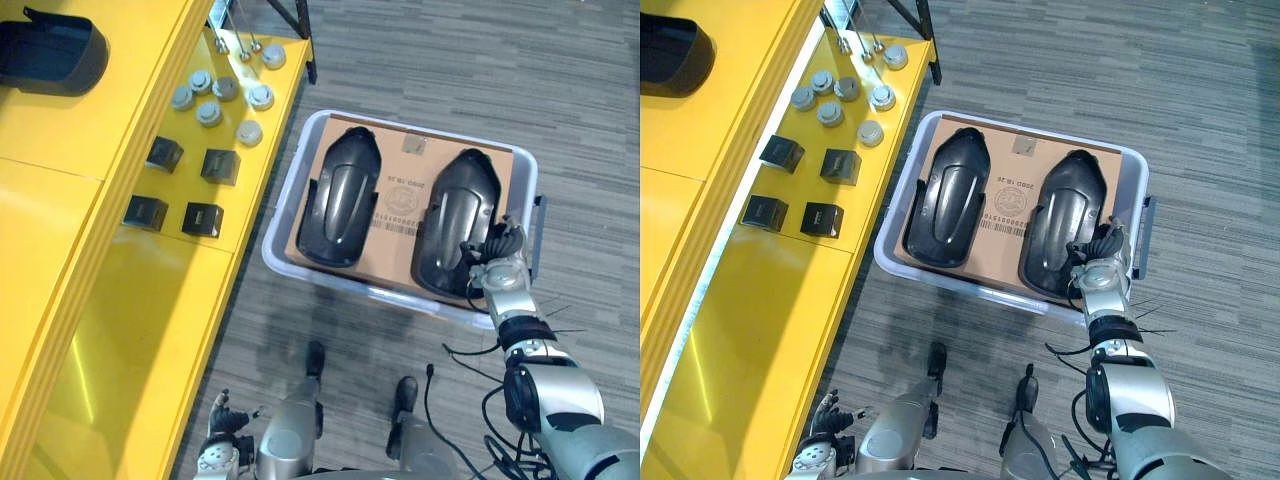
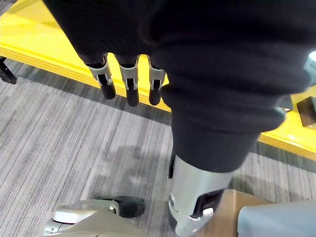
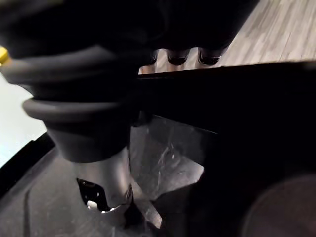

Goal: Walk over and take plastic housings, then place them on the shelf

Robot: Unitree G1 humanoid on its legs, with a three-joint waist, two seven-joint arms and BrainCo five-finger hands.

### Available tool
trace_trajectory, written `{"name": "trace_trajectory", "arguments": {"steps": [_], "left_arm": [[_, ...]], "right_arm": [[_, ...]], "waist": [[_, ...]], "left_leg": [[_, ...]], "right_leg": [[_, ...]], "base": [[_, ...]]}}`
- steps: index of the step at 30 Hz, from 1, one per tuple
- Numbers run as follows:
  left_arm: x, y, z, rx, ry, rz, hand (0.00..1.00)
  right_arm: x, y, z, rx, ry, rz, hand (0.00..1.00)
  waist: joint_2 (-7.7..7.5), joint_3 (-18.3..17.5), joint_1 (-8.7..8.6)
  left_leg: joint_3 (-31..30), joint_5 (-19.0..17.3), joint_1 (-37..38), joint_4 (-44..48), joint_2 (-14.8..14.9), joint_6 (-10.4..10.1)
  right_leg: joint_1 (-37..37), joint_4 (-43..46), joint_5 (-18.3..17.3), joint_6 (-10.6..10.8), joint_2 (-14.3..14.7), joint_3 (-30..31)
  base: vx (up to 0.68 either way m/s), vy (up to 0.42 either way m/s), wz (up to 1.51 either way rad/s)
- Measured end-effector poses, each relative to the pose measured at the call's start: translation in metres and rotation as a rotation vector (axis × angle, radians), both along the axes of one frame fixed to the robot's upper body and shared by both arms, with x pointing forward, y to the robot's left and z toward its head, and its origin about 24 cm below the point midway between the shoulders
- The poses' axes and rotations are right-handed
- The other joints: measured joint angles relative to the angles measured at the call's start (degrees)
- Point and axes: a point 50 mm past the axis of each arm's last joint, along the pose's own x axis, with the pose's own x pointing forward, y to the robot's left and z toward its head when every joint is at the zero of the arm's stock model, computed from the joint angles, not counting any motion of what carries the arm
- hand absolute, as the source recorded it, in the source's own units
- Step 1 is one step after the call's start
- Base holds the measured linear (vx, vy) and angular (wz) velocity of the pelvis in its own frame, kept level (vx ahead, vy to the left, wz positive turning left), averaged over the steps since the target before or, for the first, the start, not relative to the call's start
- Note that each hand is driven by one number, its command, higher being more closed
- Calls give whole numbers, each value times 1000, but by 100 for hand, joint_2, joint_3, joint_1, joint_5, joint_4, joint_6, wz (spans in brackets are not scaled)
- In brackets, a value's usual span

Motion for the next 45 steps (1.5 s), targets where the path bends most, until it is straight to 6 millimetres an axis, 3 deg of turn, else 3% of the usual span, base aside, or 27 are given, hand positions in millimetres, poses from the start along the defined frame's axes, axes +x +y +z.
{"name": "trace_trajectory", "arguments": {"steps": [6, 10, 13, 19, 23, 26, 30, 32, 34, 40, 45], "left_arm": [[2, -1, 1, 1, -6, 0, 0], [2, -1, 1, -1, -3, -1, 0], [5, 1, 3, 2, -11, 4, 0], [7, 9, 17, 11, -88, 38, 0], [26, 3, 48, 9, -269, 40, 0], [44, -7, 88, -10, -485, 72, 0], [55, -15, 129, -32, -694, 73, 0], [63, -23, 158, -49, -835, 50, 0], [70, -36, 173, -77, -910, 6, 0], [85, -84, 195, -151, -1004, -217, 0], [90, -111, 205, -114, -1042, -384, 0]], "right_arm": [[-6, -2, -3, -11, -14, -2, 100], [-31, 6, -27, -15, -26, 24, 100], [-49, 10, -31, -28, -76, 25, 100], [-92, 1, -32, -52, -170, -78, 100], [-111, 0, -23, -71, -261, -137, 100], [-124, 15, -14, -69, -351, -133, 100], [-125, 33, -5, -44, -416, -94, 100], [-121, 55, 4, -35, -475, -11, 100], [-119, 71, 11, -31, -513, 52, 100], [-115, 112, 24, -3, -593, 228, 100], [-114, 142, 27, 3, -608, 375, 100]], "waist": [[5, 5, -21], [-24, -19, -67], [-86, -77, -176], [-254, -751, -325], [-281, -1004, -333], [-272, -1131, -352], [-298, -1287, -400], [-305, -1301, -482], [-299, -1357, -498], [-300, -1458, -544], [-294, -1627, -635]], "left_leg": [[20, 40, 135, -99, 13, -8], [18, 45, 440, -197, 9, -17], [14, 45, 502, -197, 8, -17], [74, 46, 566, -197, 18, -17], [151, 32, 706, -208, 45, -32], [191, 17, 795, -248, 43, -53], [201, 40, 812, -210, 32, -23], [218, 42, 907, -209, 23, -21], [221, 42, 927, -209, 23, -21], [280, 40, 1031, -210, 33, -22], [374, 38, 1078, -217, 42, -22]], "right_leg": [[59, 33, 0, 0, 6, 22], [320, 35, -1, 0, -3, 26], [381, 35, -1, 2, -5, 30], [404, 29, -8, 15, 0, 122], [458, 30, -31, 107, 8, 220], [502, 29, -71, 111, 0, 238], [523, 23, -1, 152, -7, 290], [637, -25, 28, 142, -13, 298], [676, -56, 38, 149, -13, 295], [744, -53, 43, 150, -6, 332], [744, -61, 79, 155, -1, 405]], "base": [[-3, 0, -1], [4, 5, 2], [-16, 8, 0], [-37, 3, -7], [-95, 2, -10], [-89, 11, -7], [8, 1, 0], [0, 0, 0], [0, 0, 0], [-19, -1, -4], [-45, 8, -9]]}}
